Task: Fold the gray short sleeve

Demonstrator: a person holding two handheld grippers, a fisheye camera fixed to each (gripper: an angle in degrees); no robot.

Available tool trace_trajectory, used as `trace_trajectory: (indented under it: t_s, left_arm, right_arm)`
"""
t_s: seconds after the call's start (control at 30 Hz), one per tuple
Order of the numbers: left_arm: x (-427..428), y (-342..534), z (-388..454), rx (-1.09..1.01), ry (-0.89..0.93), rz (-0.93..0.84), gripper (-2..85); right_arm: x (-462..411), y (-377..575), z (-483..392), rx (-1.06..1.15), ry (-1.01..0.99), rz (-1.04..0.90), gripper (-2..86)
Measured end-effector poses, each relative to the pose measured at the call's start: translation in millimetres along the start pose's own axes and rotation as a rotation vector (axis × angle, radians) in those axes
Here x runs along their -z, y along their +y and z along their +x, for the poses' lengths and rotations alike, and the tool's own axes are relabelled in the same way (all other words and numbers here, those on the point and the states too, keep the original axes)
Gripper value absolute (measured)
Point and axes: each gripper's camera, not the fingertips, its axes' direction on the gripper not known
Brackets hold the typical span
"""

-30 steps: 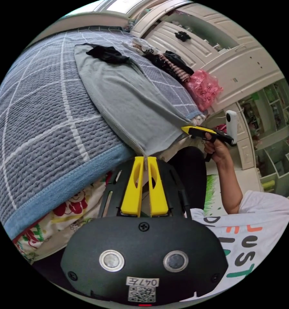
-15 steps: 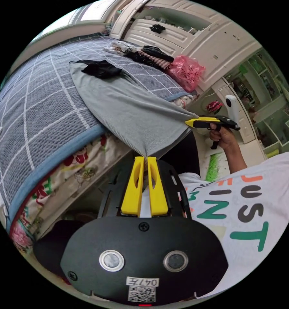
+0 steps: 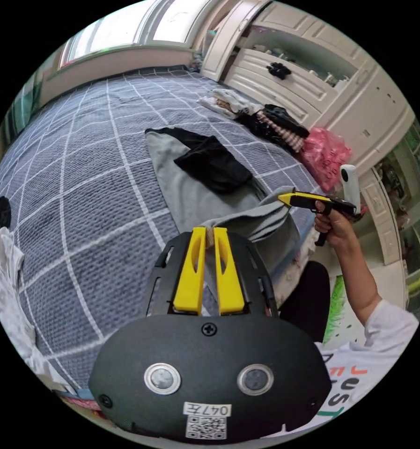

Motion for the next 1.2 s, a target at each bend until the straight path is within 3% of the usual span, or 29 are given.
trace_trajectory:
  t_s: [0.17, 0.27, 0.43, 0.63, 0.73, 0.8, 0.9, 1.03, 1.13, 1.2]
  left_arm:
    - [-25, -29, -21, 0.048, 0.089, -0.107, 15.7]
    - [-10, -27, -26, 0.038, 0.107, -0.078, 19.0]
    - [34, -3, -15, -0.037, 0.079, 0.016, 15.4]
    - [31, 18, 37, -0.244, 0.218, 0.006, 10.1]
    - [4, 15, 53, -0.225, 0.098, -0.035, 9.9]
    - [-17, 11, 49, -0.163, -0.075, -0.085, 8.4]
    - [-20, 16, 39, -0.089, -0.028, -0.072, 7.8]
    - [15, 32, 52, -0.125, 0.068, -0.004, 10.6]
    - [41, 56, 80, -0.265, 0.06, 0.05, 12.7]
    - [42, 72, 109, -0.43, -0.065, 0.056, 13.1]
  right_arm:
    - [-38, -24, 41, -0.123, -0.259, -0.047, 11.1]
    - [-18, -19, 40, -0.102, -0.246, 0.031, 9.9]
    - [5, -1, 1, 0.089, -0.031, 0.078, 3.5]
    - [-55, 1, -77, 0.463, 0.136, -0.115, 0.1]
    - [-78, -9, -75, 0.434, 0.236, -0.115, -0.4]
    - [-83, -12, -60, 0.354, 0.264, -0.099, -0.4]
    - [-80, -3, -37, 0.226, 0.056, -0.043, 0.3]
    - [-35, 37, -73, 0.401, -0.146, 0.163, 3.9]
    - [-21, 81, -119, 0.625, -0.032, 0.113, 4.4]
    - [-30, 107, -146, 0.758, 0.086, 0.036, 4.8]
